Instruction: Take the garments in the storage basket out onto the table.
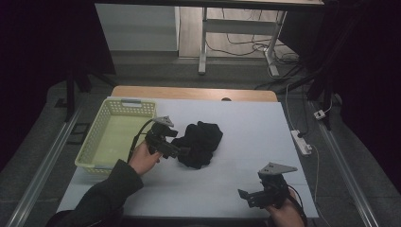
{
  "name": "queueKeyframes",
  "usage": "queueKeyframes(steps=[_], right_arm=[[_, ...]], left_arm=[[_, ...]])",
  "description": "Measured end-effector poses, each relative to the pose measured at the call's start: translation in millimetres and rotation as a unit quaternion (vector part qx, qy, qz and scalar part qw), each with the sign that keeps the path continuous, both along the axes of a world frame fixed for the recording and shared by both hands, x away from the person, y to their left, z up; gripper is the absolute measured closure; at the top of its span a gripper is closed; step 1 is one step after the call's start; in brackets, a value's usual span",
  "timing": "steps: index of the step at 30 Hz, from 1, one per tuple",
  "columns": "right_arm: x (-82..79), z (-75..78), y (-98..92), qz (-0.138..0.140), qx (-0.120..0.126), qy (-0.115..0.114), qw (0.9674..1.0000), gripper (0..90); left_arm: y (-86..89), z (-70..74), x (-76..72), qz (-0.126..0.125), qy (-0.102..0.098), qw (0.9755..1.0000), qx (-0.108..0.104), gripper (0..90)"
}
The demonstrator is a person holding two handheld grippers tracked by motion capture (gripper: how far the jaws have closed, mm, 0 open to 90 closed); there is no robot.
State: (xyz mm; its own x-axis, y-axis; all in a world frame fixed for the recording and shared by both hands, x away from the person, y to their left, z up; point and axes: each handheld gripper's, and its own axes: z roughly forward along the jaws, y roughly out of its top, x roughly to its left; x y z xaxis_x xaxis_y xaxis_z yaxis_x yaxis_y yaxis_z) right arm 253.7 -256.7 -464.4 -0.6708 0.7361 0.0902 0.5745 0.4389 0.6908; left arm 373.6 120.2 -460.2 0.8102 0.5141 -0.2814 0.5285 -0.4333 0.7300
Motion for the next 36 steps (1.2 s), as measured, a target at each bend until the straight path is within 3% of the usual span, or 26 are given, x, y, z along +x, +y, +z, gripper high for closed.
queueKeyframes(steps=[20,36], right_arm=[[-0.3,0.5,-0.8,-0.005,0.004,-0.001,1.0000,0.5],[-0.6,0.5,0.1,-0.004,-0.002,-0.005,1.0000,0.5]], left_arm=[[11.4,5.0,-21.5,-0.007,0.000,0.9999,-0.008,0.0],[31.1,13.7,-39.3,0.000,0.005,0.9991,-0.041,0.0]])
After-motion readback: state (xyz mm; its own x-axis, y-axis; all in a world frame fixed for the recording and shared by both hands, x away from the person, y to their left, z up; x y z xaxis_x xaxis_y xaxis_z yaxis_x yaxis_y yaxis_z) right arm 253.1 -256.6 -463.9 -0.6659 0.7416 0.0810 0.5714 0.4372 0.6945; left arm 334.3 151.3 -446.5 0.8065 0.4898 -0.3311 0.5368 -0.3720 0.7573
